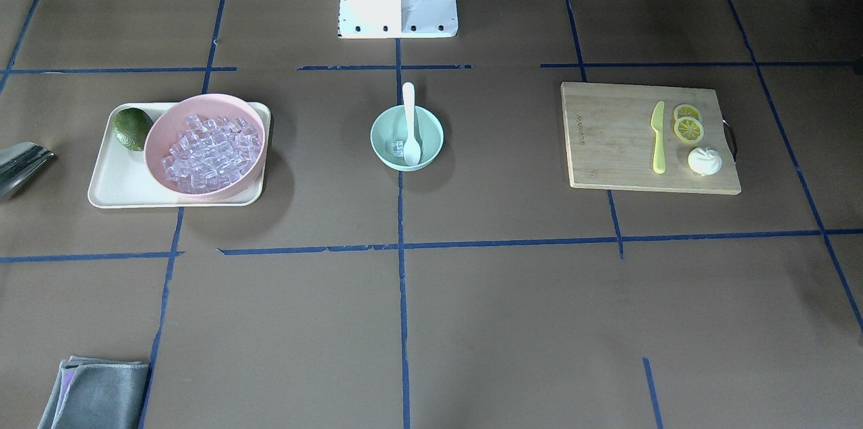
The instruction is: Put spoon and ice into bowl
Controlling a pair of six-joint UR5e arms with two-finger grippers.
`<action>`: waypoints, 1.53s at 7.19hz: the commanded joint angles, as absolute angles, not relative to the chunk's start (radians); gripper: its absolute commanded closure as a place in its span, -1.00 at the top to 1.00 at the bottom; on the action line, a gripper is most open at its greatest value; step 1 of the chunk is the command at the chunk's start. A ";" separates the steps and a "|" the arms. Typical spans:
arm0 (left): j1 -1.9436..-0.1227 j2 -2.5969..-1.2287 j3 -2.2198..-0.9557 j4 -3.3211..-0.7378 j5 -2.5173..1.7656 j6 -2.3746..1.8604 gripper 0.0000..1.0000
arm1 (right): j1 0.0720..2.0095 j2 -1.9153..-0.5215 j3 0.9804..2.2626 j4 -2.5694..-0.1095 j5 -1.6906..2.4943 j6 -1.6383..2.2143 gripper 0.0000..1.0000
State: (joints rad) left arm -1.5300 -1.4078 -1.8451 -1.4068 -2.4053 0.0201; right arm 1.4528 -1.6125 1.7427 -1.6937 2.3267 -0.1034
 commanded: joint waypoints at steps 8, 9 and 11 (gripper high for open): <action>-1.520 -1.402 -1.875 -1.391 -2.402 0.020 1.00 | 1.453 -1.620 1.732 -1.681 2.345 -0.083 0.99; -1.520 -1.401 -1.873 -1.391 -2.401 0.020 1.00 | 1.453 -1.620 1.732 -1.681 2.345 -0.084 0.99; -1.520 -1.399 -1.871 -1.391 -2.401 0.020 1.00 | 1.453 -1.621 1.732 -1.680 2.344 -0.084 0.99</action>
State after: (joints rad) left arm -1.5202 -1.3998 -1.8727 -1.3913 -2.4009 0.0199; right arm 1.4527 -1.6208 1.7320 -1.6802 2.3444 -0.0842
